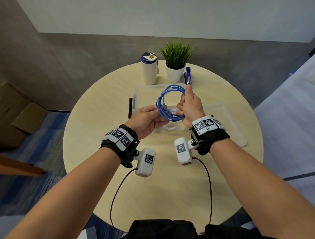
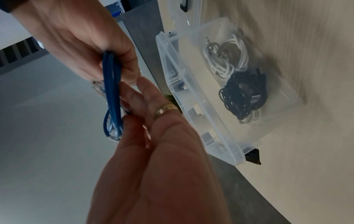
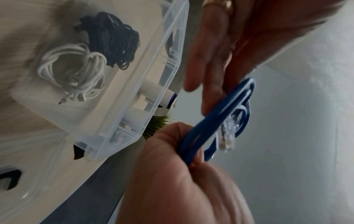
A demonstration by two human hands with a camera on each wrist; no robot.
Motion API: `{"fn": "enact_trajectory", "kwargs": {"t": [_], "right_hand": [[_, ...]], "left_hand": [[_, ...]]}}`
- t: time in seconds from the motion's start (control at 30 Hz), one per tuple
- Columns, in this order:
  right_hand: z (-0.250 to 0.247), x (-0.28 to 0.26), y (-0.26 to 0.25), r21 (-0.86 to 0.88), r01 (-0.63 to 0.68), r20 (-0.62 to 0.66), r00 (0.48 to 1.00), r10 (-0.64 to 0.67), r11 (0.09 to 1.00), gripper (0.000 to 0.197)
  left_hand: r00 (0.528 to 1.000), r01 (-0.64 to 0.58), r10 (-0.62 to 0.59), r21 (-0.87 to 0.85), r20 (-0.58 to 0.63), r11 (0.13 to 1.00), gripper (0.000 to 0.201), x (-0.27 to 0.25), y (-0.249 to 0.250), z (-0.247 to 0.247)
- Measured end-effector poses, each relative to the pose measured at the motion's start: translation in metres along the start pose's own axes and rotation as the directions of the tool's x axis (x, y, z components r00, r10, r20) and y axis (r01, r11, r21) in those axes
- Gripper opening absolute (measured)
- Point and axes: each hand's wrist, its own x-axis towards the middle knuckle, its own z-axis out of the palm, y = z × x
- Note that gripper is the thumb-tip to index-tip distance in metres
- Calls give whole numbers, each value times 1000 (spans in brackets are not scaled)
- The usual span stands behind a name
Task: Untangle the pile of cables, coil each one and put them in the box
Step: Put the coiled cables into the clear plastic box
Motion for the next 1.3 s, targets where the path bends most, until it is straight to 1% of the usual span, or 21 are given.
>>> {"fn": "enact_trajectory", "kwargs": {"t": [0.07, 0.13, 0.23, 0.4, 0.5, 0.57, 0.63, 0.73, 0.87, 1.03, 1.17, 1.23, 1.3], "right_hand": [[-1, 2, -1, -1, 8, -24, 1000, -8, 1000, 42], [-1, 2, -2, -2, 24, -25, 999, -24, 1000, 42], [1, 1, 0, 2, 46, -2, 999, -46, 999, 42], [2, 1, 4, 11, 69, 63, 996, -69, 998, 44], [1, -2, 9, -55, 68, 121, 991, -61, 996, 42], [0, -4, 11, -84, 52, 151, 988, -39, 995, 36], [-1, -5, 10, -72, 39, 163, 986, -27, 997, 32], [0, -5, 7, -63, 31, 172, 985, -20, 998, 30], [-2, -4, 8, -210, 126, 185, 979, -87, 969, 26], [-3, -6, 2, -393, 249, 234, 958, -166, 885, 21], [-1, -8, 0, -482, 267, 241, 956, -167, 834, 26], [0, -7, 1, -514, 257, 217, 962, -166, 819, 28], [1, -5, 0, -548, 254, 195, 965, -174, 797, 29]], "left_hand": [[998, 11, -10, -4, 63, 1000, 25, -3, 2, -2], [997, 21, -22, 9, 73, 1000, 22, -4, 2, 0], [1000, -10, 10, 45, -10, 999, 11, 0, -1, 6], [997, -36, 37, 4, -65, 999, 15, 6, -4, 13], [992, -55, 56, 5, -113, 998, 19, 7, -2, 19], [989, -52, 59, 57, -138, 997, 24, 7, 0, 22], [990, -30, 53, 175, -130, 984, 22, 8, 1, 22], [993, 7, 35, 355, -111, 935, 20, 8, -1, 17], [994, 35, 12, 424, -108, 905, 14, 8, 4, 14], [995, 45, 11, 527, -103, 849, 16, 5, 11, 13], [994, 82, -31, 539, -102, 838, 13, 3, 13, 11], [994, 89, -44, 515, -99, 852, 19, 2, 14, 12], [990, 96, -29, 509, -138, 855, 24, 5, 12, 13]]}}
